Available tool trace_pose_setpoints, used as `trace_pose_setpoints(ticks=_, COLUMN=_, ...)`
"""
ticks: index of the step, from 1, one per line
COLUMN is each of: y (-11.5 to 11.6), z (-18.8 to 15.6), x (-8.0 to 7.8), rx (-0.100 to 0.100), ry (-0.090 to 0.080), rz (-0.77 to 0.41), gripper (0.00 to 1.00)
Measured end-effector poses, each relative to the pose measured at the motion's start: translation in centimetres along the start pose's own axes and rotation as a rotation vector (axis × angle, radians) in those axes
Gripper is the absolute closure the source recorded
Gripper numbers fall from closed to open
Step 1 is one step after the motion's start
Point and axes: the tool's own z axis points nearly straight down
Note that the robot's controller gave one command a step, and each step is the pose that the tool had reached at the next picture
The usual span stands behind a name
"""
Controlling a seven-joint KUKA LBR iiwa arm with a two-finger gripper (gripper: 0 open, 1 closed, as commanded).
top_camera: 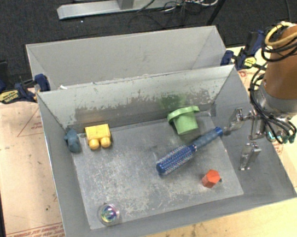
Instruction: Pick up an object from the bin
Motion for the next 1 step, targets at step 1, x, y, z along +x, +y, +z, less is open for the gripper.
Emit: trace_pose_setpoints(ticks=1, y=6.25, z=14.36, x=-8.08, rx=0.002, ry=0.006, rz=-0.209, gripper=0.00)
